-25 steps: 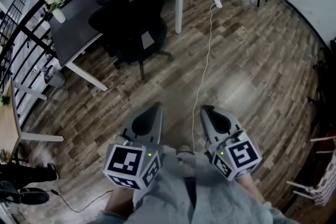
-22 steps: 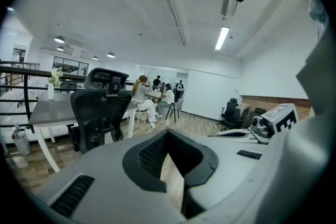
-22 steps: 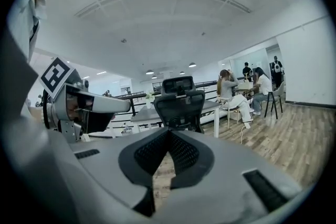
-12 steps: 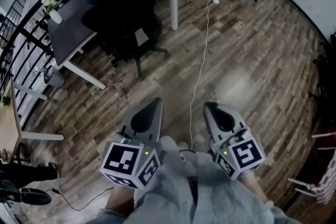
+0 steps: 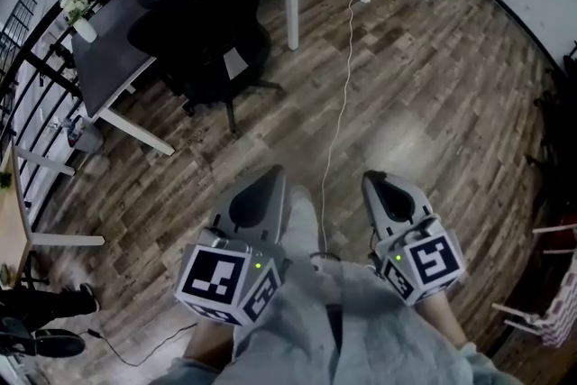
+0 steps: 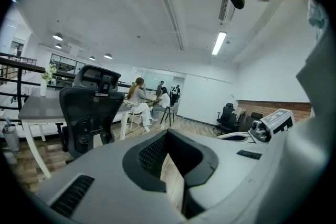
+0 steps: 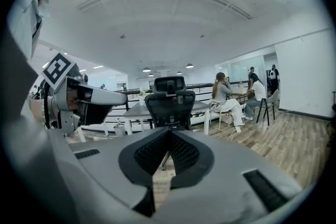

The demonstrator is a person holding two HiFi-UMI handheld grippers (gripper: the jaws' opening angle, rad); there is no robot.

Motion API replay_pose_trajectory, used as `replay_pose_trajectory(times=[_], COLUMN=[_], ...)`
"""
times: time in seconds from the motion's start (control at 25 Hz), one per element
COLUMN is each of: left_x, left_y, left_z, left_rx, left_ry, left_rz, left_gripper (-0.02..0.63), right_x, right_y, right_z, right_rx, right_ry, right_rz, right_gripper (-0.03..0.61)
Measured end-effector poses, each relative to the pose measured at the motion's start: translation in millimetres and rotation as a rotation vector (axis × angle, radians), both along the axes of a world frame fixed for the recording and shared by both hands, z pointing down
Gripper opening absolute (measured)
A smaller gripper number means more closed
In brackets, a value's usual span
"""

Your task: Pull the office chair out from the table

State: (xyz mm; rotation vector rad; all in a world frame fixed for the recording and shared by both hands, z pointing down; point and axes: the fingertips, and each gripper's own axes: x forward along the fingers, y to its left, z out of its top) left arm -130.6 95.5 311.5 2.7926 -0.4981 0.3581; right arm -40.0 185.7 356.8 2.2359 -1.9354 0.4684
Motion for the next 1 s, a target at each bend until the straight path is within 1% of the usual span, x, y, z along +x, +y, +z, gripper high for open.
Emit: replay_pose_trajectory(times=[0.12,0.2,0.4,0.56,0.68,1.0], left_x=[9,16,39,62,78,121], left_y=[-16,-27,-64,-96,-119,-182], left_z=[4,6,8,6,5,0], left_rx=[-0.009,-0.013,-0.025,-0.02,-0.031,-0.022], left_ry=[0.011,0.014,0.017,0.018,0.021,0.035], left_rz=[-0.008,-0.019,-0.028,-0.028,-0.023,-0.043], left_gripper=[0.012,0.012,0.012,0.012,0.012,0.012], right_x=[6,12,42,65,82,127], right_y=[-17,-29,-68,-100,-120,-177], right_z=[4,4,0,-6,-8,-14], right_rx=[-0.025,-0.03,-0.016,-0.005,-0.006,0.007], right_ry=[0.036,0.042,0.044,0.046,0.049,0.064], right_rz=[-0.038,-0.045,-0.002,0.009,0.023,0.014], right_gripper=[0.003,0.003,0.003,0.003,0.003,0.003])
